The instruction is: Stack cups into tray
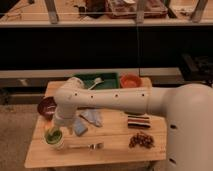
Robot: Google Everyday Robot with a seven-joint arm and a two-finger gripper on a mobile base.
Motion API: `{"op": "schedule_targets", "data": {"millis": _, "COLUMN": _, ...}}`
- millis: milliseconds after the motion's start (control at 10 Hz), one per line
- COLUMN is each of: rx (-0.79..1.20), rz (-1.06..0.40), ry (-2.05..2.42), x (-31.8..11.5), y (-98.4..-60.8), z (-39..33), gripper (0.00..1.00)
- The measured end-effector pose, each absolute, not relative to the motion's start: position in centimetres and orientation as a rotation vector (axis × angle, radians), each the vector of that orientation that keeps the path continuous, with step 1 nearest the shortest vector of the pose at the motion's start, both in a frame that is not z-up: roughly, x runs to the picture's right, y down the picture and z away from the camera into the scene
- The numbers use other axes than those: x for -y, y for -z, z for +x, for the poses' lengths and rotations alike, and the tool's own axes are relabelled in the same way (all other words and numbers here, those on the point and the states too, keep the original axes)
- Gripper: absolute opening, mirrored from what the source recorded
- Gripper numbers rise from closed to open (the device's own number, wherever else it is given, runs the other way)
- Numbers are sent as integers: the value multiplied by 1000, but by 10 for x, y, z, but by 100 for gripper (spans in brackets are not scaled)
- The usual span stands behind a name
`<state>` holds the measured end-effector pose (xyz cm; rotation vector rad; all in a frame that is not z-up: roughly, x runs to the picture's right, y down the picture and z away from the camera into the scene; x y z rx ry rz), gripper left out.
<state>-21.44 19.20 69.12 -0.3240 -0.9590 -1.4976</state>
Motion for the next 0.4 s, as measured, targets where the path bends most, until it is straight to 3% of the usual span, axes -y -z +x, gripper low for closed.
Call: {"op": "schedule_targets", "data": {"millis": 400, "rx": 960, "rz": -360, "ry": 1493, "x": -205, "y": -711, "z": -213, "gripper": 59}}
